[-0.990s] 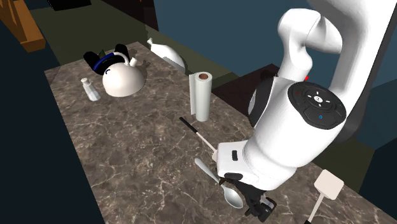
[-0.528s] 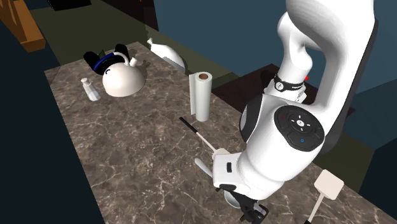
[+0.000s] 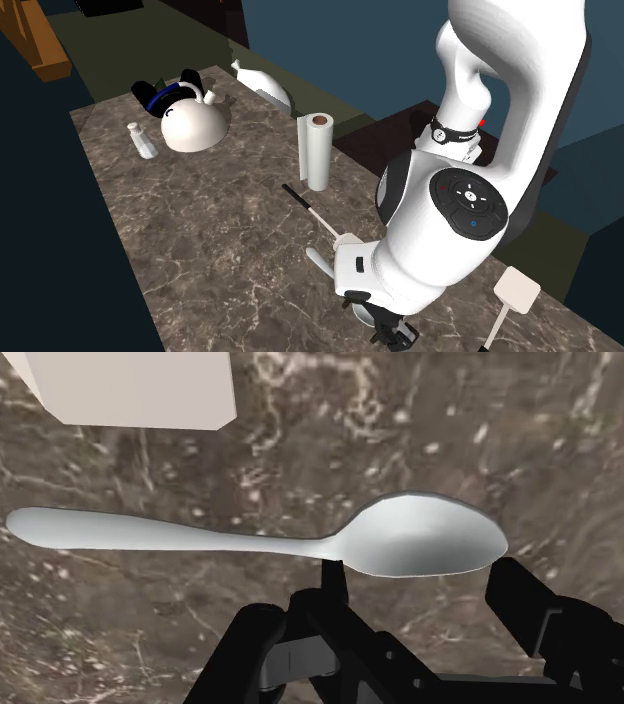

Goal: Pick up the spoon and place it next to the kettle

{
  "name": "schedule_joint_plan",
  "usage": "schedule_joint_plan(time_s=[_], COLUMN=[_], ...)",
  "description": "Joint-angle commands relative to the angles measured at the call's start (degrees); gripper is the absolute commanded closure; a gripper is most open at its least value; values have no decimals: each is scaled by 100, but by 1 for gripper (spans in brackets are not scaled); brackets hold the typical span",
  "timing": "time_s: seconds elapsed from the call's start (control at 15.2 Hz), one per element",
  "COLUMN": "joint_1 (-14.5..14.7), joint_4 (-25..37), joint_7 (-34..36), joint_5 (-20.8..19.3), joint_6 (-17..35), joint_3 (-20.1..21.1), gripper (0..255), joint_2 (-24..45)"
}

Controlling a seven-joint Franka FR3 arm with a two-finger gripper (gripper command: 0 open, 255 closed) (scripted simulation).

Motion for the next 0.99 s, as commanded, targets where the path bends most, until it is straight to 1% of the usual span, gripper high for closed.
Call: schedule_joint_plan(time_s=[0.0,0.53,0.92], joint_1=[0,0,-162], joint_4=[0,0,-62], joint_7=[0,1,-249], joint_5=[0,-1,293], joint_6=[0,1,-347], joint_3=[0,0,220], gripper=[255,255,255], joint_2=[0,1,-418])
